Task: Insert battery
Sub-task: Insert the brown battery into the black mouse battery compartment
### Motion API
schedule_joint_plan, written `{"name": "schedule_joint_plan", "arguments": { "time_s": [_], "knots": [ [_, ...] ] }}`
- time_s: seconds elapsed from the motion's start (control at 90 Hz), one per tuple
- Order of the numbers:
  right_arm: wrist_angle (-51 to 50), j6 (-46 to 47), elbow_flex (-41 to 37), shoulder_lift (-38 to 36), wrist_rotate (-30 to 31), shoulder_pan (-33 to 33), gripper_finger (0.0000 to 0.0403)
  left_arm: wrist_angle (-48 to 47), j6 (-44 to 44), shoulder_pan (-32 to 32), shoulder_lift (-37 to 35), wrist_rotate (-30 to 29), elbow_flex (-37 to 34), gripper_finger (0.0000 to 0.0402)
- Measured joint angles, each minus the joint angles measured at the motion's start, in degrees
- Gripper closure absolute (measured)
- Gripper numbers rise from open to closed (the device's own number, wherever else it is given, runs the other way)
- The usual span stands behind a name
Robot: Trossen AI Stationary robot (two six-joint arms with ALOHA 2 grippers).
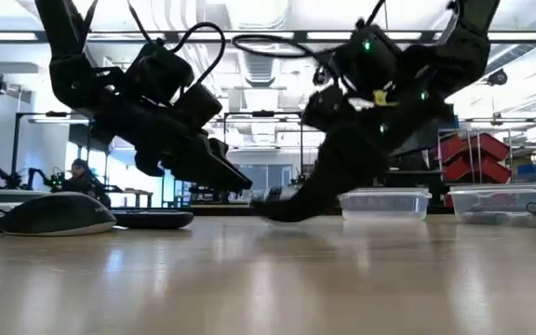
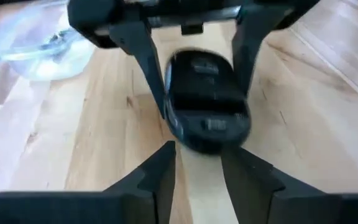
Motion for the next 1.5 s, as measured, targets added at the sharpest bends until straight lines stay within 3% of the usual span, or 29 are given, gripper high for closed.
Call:
{"name": "schedule_joint_plan", "arguments": {
  "time_s": [0.211, 0.389, 0.833, 1.278, 1.5],
  "knots": [
    [-7.9, 0.2, 1.5, -3.7, 0.0, 0.0, 0.0072, 0.4, 1.3, 0.1, -0.4, -0.6, 0.0, 0.0294],
    [-20.0, 1.1, 4.5, -8.6, 0.0, 0.0, 0.0073, 0.3, 1.6, 0.1, -0.4, -0.6, 0.0, 0.0292],
    [-64.8, 16.1, 8.9, -23.8, 1.0, -1.8, 0.0095, -0.1, 3.2, 0.2, -0.2, -0.6, 0.0, 0.0297],
    [-82.2, 43.3, 4.7, -33.4, 1.7, -2.3, 0.0162, 9.4, 9.2, 2.8, 0.4, -3.0, 0.2, 0.0302],
    [-83.6, 49.9, 0.7, -35.2, 1.9, -3.3, 0.0208, 8.1, 8.6, 4.3, 7.6, -2.0, 6.8, 0.0308]
  ]
}}
